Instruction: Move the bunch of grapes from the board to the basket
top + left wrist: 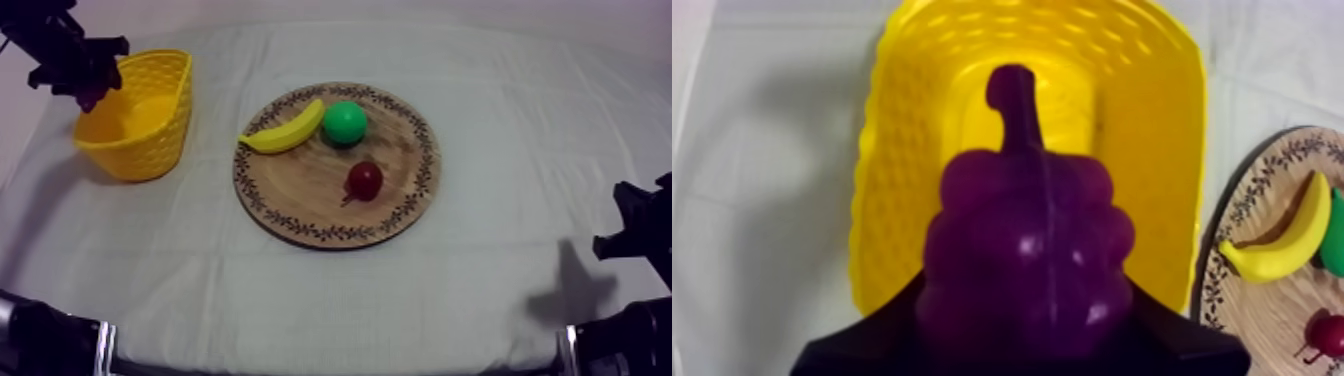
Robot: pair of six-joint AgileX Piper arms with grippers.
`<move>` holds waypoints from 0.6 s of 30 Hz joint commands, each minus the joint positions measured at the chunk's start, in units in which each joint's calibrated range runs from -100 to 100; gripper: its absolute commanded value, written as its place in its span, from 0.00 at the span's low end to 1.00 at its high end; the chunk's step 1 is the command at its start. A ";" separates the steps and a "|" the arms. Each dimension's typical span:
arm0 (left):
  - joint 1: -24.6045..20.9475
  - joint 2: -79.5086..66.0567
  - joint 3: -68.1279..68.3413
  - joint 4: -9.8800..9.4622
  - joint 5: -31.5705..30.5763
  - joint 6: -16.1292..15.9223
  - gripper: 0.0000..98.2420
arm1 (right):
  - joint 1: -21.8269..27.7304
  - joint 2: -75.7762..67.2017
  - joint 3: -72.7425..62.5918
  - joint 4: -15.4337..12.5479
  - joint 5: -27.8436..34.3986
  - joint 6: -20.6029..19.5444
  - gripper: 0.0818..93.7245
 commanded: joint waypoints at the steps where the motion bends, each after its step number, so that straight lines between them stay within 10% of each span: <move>1: 0.21 3.99 -0.89 -0.05 -0.28 0.19 0.48 | 0.00 0.00 -0.04 -0.02 0.02 0.02 0.00; 13: 1.22 13.20 -3.09 0.78 -3.58 0.44 0.51 | 0.00 0.00 -0.04 -0.02 0.02 0.02 0.00; 18: 1.44 13.38 -3.26 1.60 -4.24 -0.21 0.71 | 0.00 0.00 -0.04 -0.02 0.02 0.02 0.00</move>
